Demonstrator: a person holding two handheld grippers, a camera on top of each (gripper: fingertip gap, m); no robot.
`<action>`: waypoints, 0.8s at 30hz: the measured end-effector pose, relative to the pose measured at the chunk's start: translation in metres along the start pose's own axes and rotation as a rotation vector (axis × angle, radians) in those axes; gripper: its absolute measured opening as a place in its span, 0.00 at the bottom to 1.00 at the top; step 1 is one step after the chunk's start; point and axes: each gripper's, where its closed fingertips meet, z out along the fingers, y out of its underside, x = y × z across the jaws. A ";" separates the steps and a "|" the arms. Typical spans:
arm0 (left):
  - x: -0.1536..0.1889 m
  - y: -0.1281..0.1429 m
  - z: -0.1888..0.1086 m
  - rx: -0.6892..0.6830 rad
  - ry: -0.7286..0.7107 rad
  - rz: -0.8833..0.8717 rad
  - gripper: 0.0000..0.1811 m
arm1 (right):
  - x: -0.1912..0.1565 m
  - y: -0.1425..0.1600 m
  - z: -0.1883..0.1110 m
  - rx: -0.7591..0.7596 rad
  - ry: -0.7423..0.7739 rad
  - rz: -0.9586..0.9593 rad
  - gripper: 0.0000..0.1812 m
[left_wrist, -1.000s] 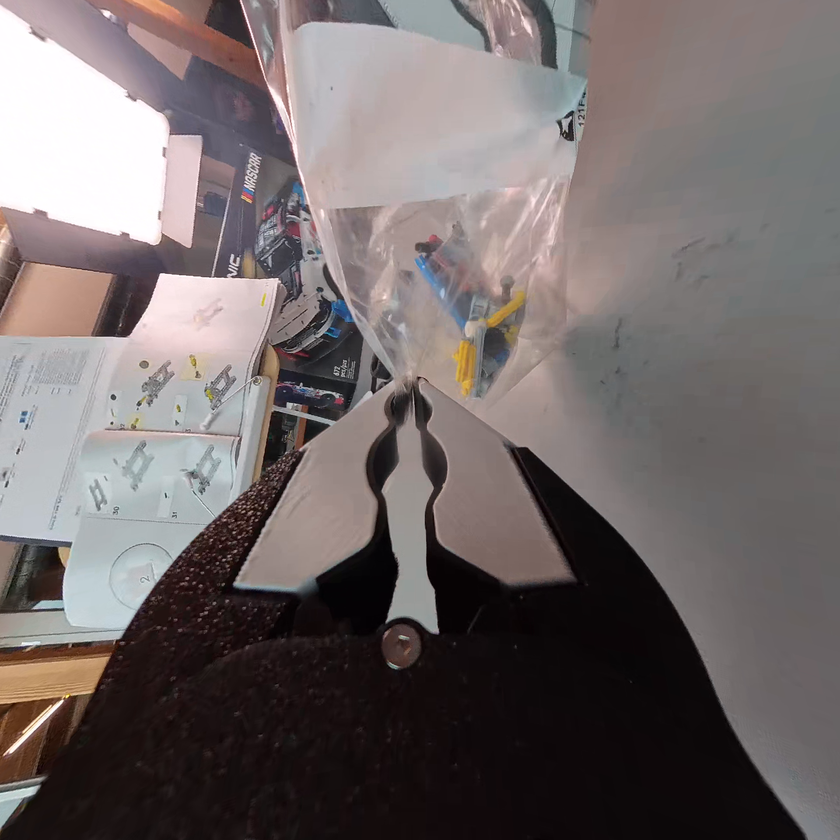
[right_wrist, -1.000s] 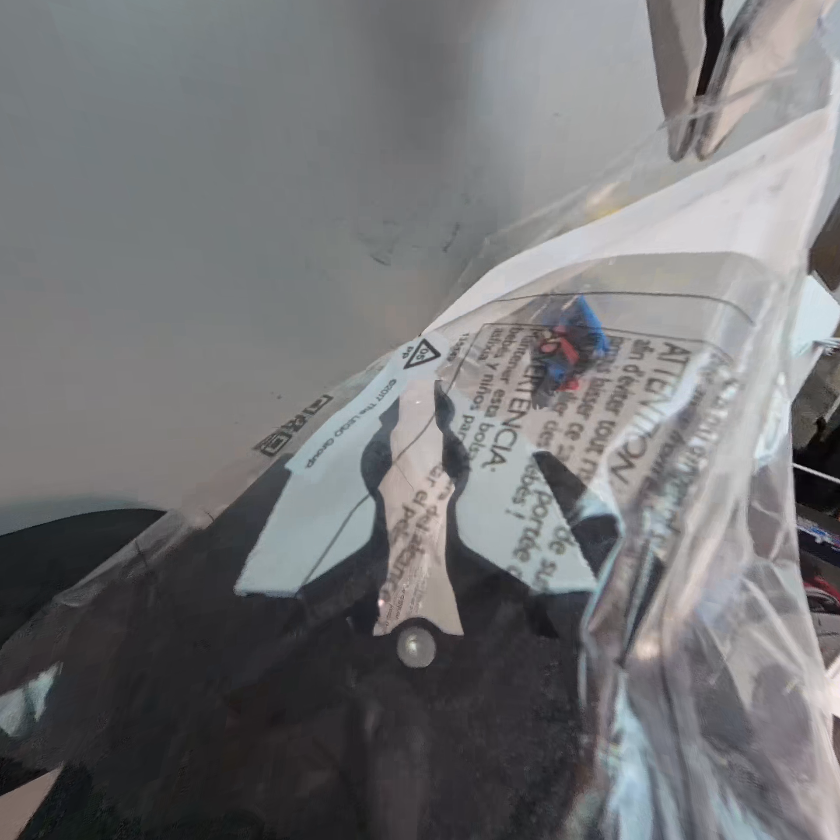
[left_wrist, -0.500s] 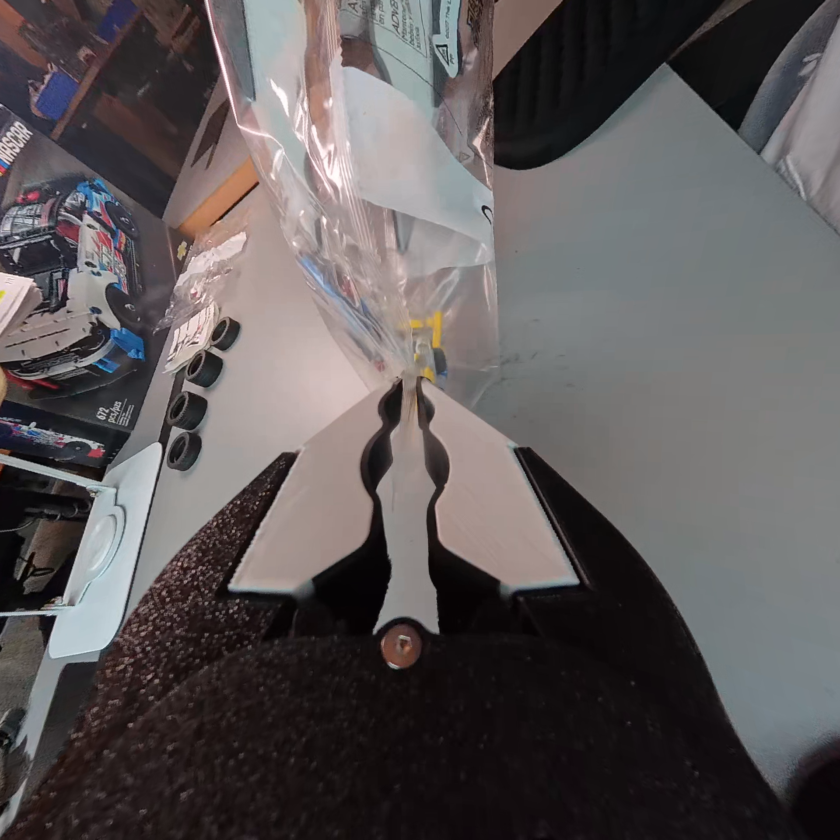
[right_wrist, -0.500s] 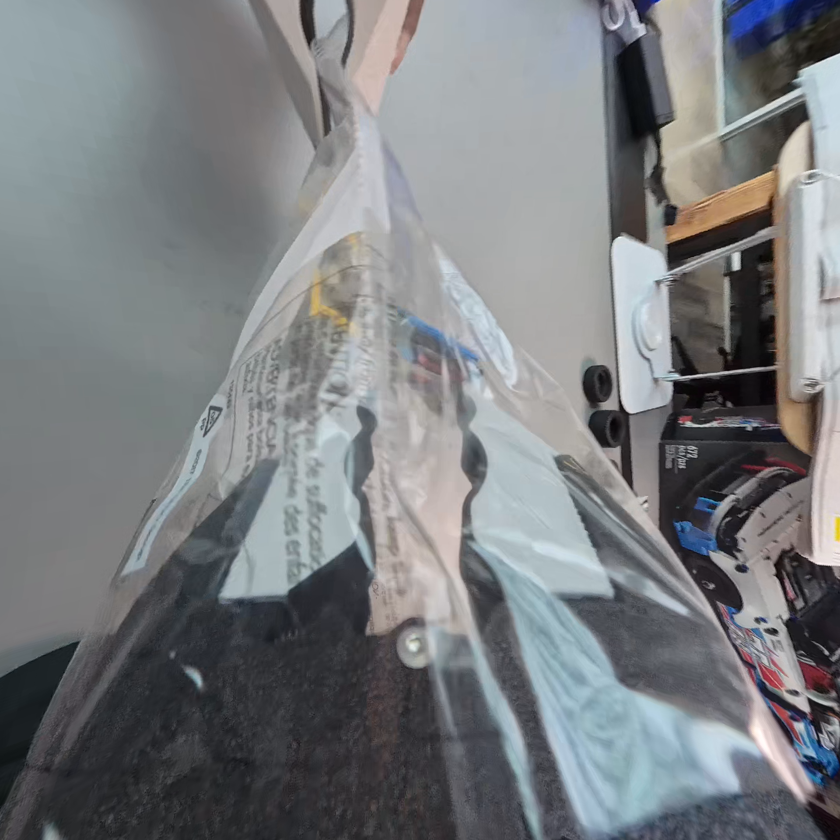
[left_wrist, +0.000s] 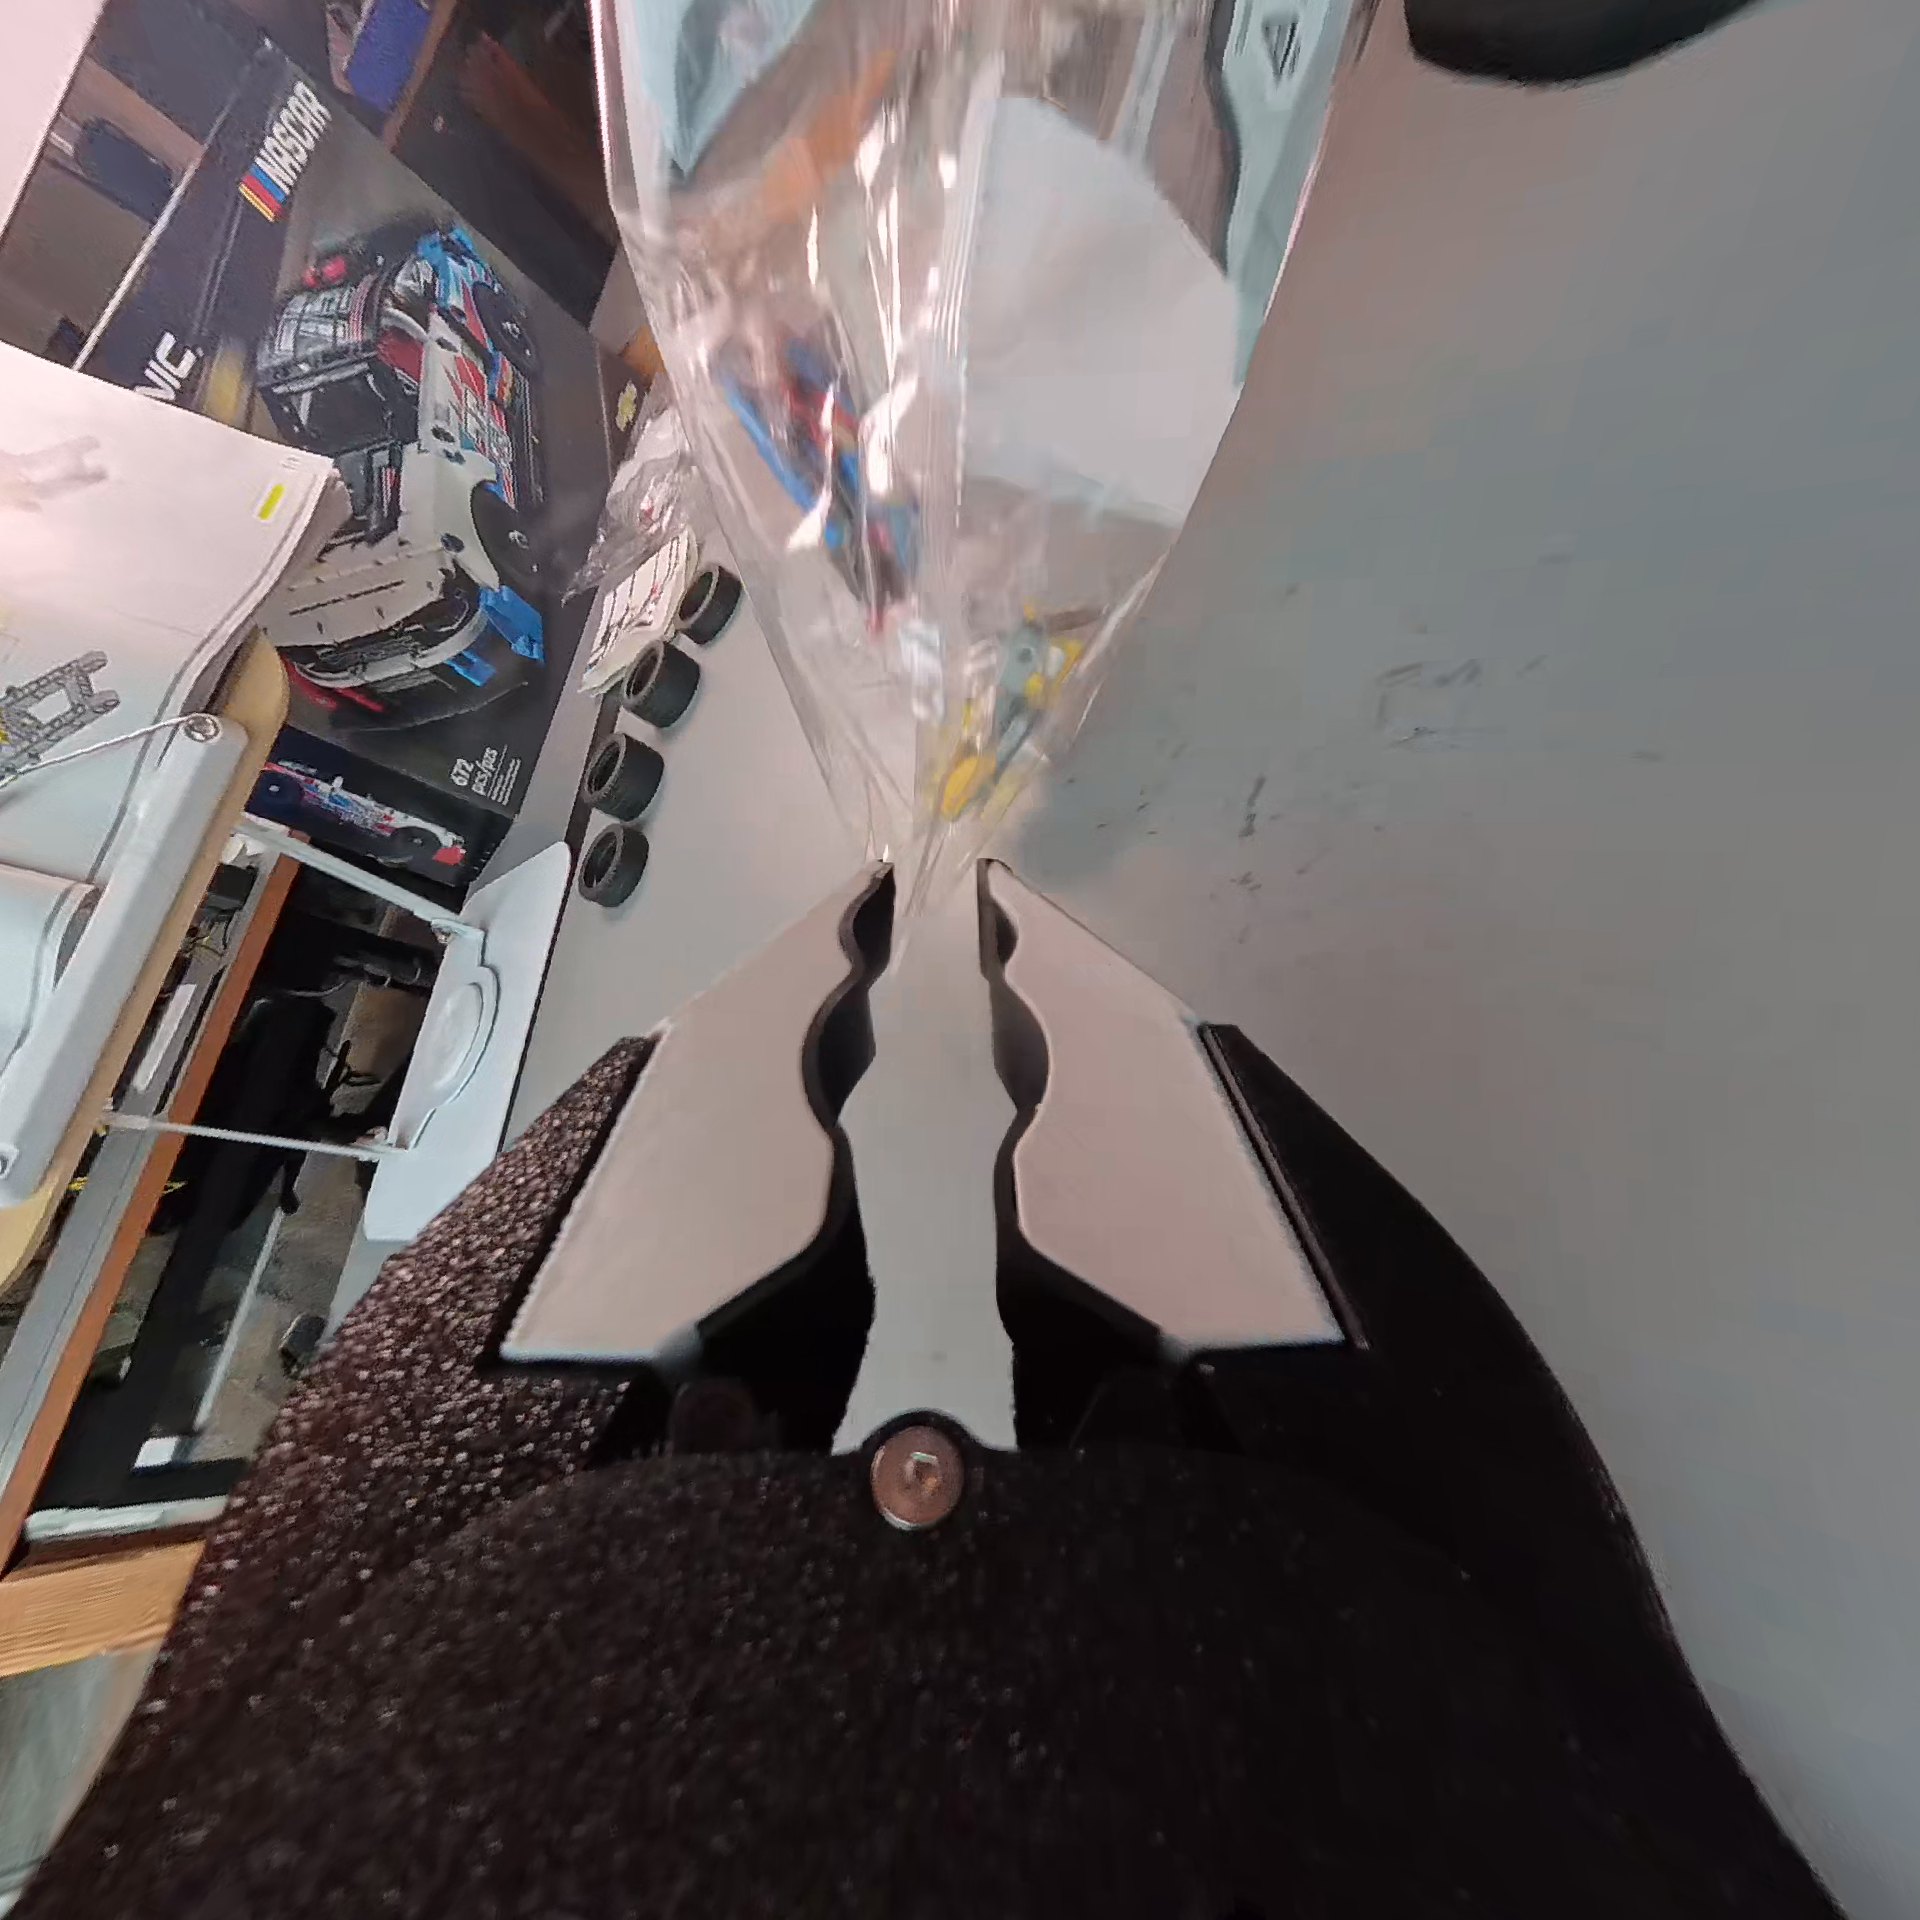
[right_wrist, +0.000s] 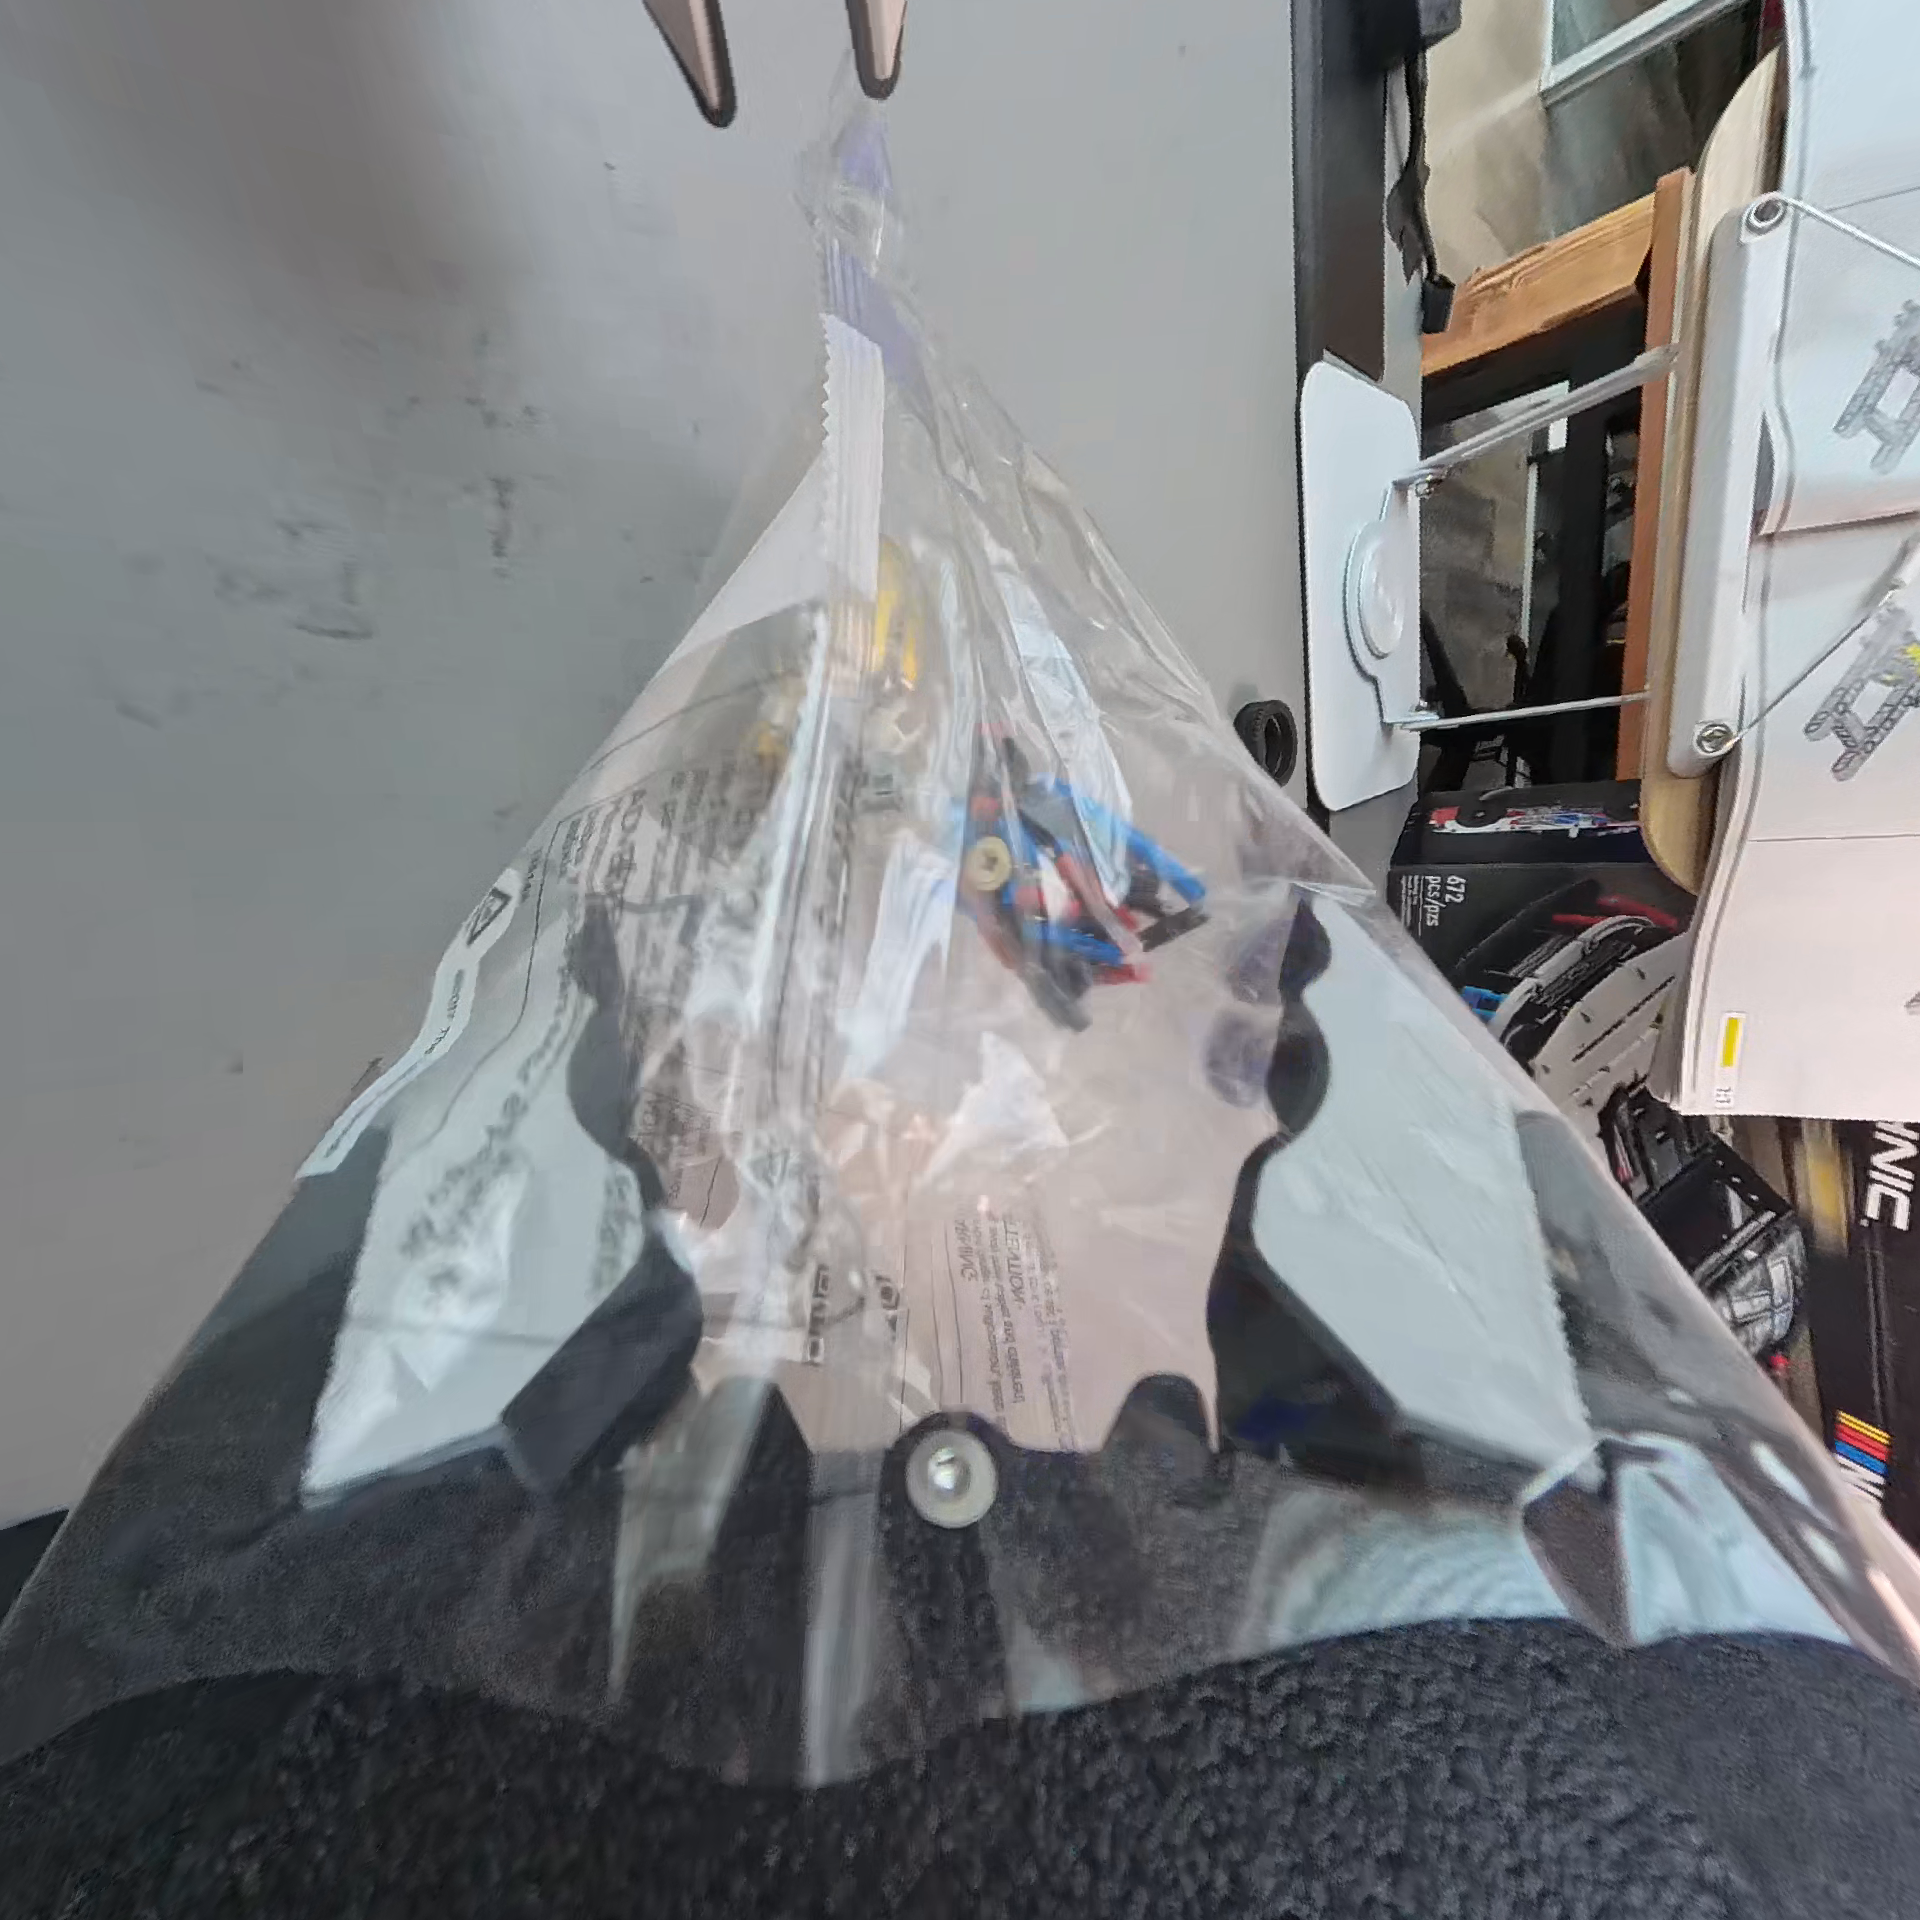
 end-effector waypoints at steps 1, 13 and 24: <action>0.000 -0.012 -0.003 0.048 0.011 -0.031 0.12 | -0.001 -0.004 -0.001 0.011 -0.019 0.013 0.61; 0.006 -0.015 0.007 -0.003 0.021 0.008 0.03 | 0.018 -0.050 -0.036 0.158 -0.012 -0.162 0.19; -0.010 -0.033 -0.016 0.174 0.049 -0.207 0.02 | 0.018 -0.064 -0.061 0.354 -0.189 0.148 0.68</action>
